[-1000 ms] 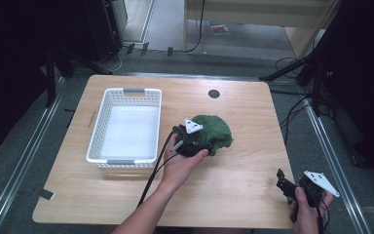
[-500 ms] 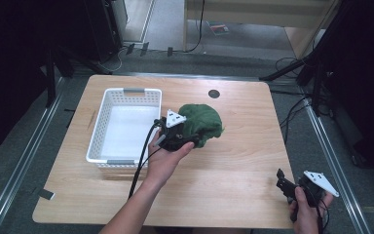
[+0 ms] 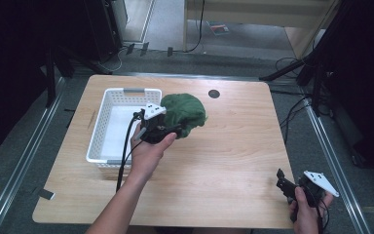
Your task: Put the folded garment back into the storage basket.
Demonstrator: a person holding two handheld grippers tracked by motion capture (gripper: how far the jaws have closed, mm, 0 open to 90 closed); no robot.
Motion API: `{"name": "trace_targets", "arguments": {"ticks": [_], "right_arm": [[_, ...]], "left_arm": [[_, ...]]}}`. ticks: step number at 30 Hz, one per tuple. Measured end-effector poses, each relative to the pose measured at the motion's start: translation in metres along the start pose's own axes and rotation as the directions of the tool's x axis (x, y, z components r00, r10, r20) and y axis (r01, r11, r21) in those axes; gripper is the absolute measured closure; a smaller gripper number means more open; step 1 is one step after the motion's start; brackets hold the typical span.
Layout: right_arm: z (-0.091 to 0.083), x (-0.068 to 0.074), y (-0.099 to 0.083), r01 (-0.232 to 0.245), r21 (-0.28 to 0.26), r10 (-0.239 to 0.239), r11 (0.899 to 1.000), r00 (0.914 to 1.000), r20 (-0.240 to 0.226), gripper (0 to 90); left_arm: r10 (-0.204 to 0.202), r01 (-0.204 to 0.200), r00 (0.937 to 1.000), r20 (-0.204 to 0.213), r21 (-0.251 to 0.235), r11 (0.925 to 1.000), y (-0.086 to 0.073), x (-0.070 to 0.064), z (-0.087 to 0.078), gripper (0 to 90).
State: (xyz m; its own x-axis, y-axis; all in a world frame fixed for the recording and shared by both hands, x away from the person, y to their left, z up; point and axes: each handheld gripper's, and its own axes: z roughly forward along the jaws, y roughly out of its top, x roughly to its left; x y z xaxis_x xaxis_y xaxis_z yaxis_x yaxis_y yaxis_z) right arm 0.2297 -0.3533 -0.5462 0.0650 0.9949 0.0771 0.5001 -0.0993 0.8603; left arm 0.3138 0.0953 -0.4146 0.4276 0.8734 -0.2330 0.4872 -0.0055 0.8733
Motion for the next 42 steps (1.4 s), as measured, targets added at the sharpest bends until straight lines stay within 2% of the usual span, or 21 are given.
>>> {"name": "trace_targets", "arguments": {"ticks": [11,16,21,30,35,37,40,42], "right_arm": [[0.000,0.000,0.000,-0.001,0.000,0.001,1.000,1.0000,0.004,8.1],[0.000,0.000,0.000,-0.005,0.003,0.005,1.000,1.0000,0.005,8.1],[0.000,0.000,0.000,-0.004,0.002,0.004,1.000,1.0000,0.005,8.1],[0.000,0.000,0.000,-0.007,0.002,0.007,1.000,0.9999,0.008,8.1],[0.000,0.000,0.000,-0.009,0.001,0.009,1.000,0.9999,0.009,8.1],[0.000,0.000,0.000,-0.010,0.001,0.010,1.000,0.9999,0.008,8.1],[0.000,0.000,0.000,-0.007,-0.001,0.007,1.000,0.9999,0.008,8.1],[0.000,0.000,0.000,-0.008,-0.001,0.008,1.000,0.9999,0.008,8.1]], "left_arm": [[-0.030,0.028,0.9974,-0.065,-0.033,0.9991,0.005,0.039,-0.018,44.5],[-0.065,0.060,0.9919,-0.110,-0.042,0.9973,0.005,0.062,-0.025,44.6],[-0.076,0.070,0.9865,-0.145,-0.053,0.9962,0.002,0.082,-0.029,44.5],[-0.107,0.099,0.9739,-0.200,-0.051,0.9938,-0.013,0.116,-0.023,44.3],[-0.087,0.085,0.9692,-0.230,-0.020,0.9962,-0.020,0.132,-0.013,44.3],[-0.082,0.083,0.9704,-0.227,-0.004,0.9965,-0.023,0.137,-0.008,44.1],[-0.086,0.092,0.9686,-0.233,0.013,0.9957,-0.027,0.144,-0.002,43.9],[-0.086,0.096,0.9623,-0.258,0.026,0.9951,-0.029,0.148,0.001,43.6]]}}
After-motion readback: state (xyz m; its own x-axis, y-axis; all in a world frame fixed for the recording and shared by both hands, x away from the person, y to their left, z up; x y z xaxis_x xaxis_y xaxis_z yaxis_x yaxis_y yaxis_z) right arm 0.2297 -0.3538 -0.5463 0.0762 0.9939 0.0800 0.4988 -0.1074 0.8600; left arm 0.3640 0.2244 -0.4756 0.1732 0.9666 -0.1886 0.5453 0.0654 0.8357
